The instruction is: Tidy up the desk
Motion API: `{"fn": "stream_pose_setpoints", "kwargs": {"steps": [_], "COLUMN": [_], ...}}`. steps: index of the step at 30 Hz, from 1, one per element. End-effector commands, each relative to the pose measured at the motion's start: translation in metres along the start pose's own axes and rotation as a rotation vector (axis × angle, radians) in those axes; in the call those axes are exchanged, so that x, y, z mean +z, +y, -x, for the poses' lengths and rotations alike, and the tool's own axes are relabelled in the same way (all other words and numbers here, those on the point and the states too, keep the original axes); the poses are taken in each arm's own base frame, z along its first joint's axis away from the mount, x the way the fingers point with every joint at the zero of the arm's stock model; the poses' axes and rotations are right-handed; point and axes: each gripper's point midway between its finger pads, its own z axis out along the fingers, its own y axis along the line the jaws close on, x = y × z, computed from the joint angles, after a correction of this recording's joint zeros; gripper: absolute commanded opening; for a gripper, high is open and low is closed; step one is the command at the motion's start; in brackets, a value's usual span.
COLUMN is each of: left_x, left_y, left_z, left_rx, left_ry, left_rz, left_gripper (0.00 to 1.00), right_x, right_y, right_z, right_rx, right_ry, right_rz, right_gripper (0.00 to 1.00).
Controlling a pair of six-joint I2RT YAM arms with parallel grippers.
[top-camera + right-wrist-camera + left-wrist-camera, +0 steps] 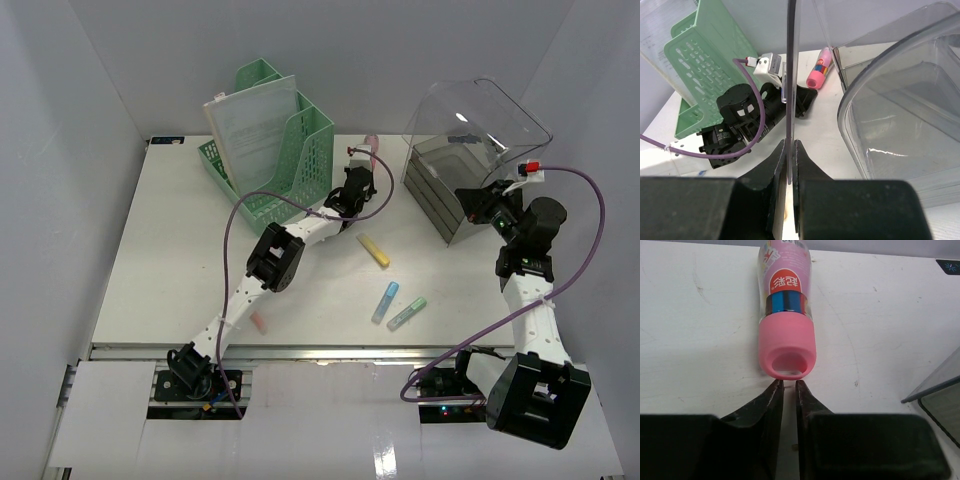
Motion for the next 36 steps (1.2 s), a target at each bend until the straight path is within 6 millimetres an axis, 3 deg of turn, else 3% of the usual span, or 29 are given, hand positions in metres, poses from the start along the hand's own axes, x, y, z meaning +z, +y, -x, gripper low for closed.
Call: {"fn": "stream_pose_setpoints", "kwargs": {"steps": [1, 8, 11, 12, 13, 16, 17, 18, 21, 27, 29, 31, 36], "left_x": [-0.007, -0.023, -0.034, -0.037, -0.039, -0.040, -0.039, -0.036, -0.024, -0.001, 0.005, 0.011, 0.021], "left_y": [-0.009, -0.012, -0.012, -0.014, -0.015, -0.018, -0.019, -0.019, -0.014, -0.005, -0.002, -0.002, 0.013], "left_z": [0.029, 0.035, 0.039, 0.040, 0.042, 0.049, 0.051, 0.051, 0.049, 0.043, 0.030, 0.043, 0.034], "left_rx": [-0.003, 0.007, -0.001, -0.005, -0.007, 0.011, 0.022, 0.029, 0.032, 0.026, 0.039, 0.036, 0.017], "left_ry": [-0.030, -0.020, -0.018, -0.018, -0.018, -0.028, -0.031, -0.035, -0.041, -0.103, -0.105, -0.147, -0.153], "left_rz": [-0.034, -0.068, -0.086, -0.097, -0.108, -0.124, -0.125, -0.124, -0.131, -0.146, -0.155, -0.160, -0.161], "left_gripper": [0.19, 0.00, 0.00, 0.03, 0.15, 0.68, 0.82, 0.88, 0.94, 0.95, 0.95, 0.95, 0.86], "right_x": [-0.005, -0.006, -0.006, -0.007, -0.007, -0.008, -0.008, -0.008, -0.008, -0.008, -0.007, -0.007, -0.006], "right_y": [0.006, 0.006, 0.007, 0.007, 0.008, 0.009, 0.009, 0.009, 0.009, 0.008, 0.007, 0.005, 0.004], "right_z": [0.036, 0.036, 0.036, 0.037, 0.037, 0.037, 0.037, 0.038, 0.038, 0.039, 0.038, 0.038, 0.036], "right_rx": [-0.090, -0.093, -0.095, -0.096, -0.096, -0.095, -0.095, -0.097, -0.094, -0.090, -0.085, -0.082, -0.067], "right_ry": [-0.125, -0.128, -0.129, -0.131, -0.133, -0.133, -0.134, -0.135, -0.137, -0.136, -0.133, -0.129, -0.117], "right_rz": [0.006, 0.003, 0.006, 0.007, 0.008, 0.010, 0.010, 0.010, 0.010, 0.008, 0.008, 0.007, 0.015], "right_gripper": [0.08, 0.08, 0.08, 0.08, 0.08, 0.08, 0.08, 0.08, 0.08, 0.08, 0.08, 0.08, 0.08]}}
